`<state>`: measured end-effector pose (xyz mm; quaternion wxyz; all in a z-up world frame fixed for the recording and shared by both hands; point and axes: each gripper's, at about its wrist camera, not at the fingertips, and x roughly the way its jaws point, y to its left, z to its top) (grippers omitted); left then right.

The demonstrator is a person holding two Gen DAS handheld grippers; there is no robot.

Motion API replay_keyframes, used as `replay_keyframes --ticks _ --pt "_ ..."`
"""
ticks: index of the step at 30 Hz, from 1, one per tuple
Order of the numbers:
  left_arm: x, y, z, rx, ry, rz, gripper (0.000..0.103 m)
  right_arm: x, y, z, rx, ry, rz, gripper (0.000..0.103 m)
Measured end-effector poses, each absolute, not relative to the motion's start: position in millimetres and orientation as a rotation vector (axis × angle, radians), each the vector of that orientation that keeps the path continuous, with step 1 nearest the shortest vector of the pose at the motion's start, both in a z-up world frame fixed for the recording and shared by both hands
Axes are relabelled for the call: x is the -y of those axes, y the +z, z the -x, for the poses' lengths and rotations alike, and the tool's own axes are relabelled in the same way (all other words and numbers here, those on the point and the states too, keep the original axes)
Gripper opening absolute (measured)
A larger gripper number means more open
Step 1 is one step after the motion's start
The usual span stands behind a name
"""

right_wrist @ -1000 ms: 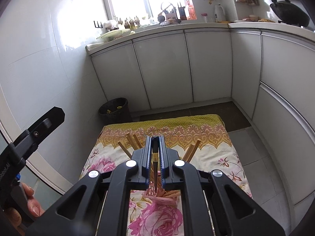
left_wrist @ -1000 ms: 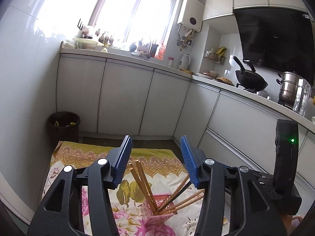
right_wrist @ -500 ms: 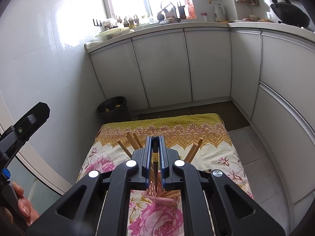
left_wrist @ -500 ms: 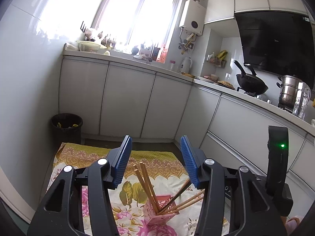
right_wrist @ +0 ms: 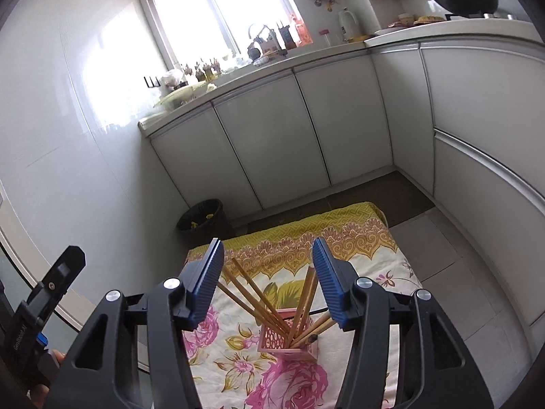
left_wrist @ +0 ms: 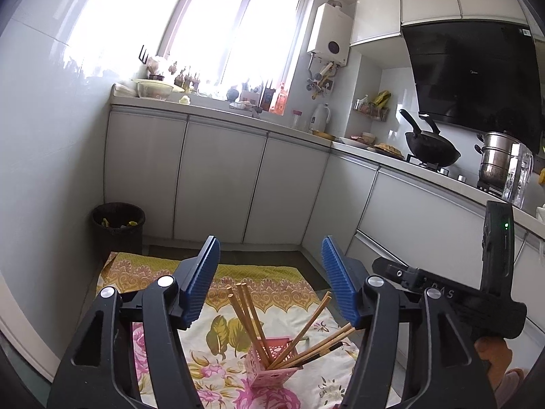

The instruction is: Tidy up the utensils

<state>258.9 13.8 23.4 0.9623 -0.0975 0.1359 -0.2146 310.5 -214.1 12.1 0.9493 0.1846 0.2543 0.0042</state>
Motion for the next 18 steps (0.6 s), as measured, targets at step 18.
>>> replay_keyframes --ticks 18 --pt "140.9 44.9 -152.0 -0.161 -0.432 -0.279 0.096 353.7 -56.6 -129.3 -0.486 -0.162 -0.856 0.083"
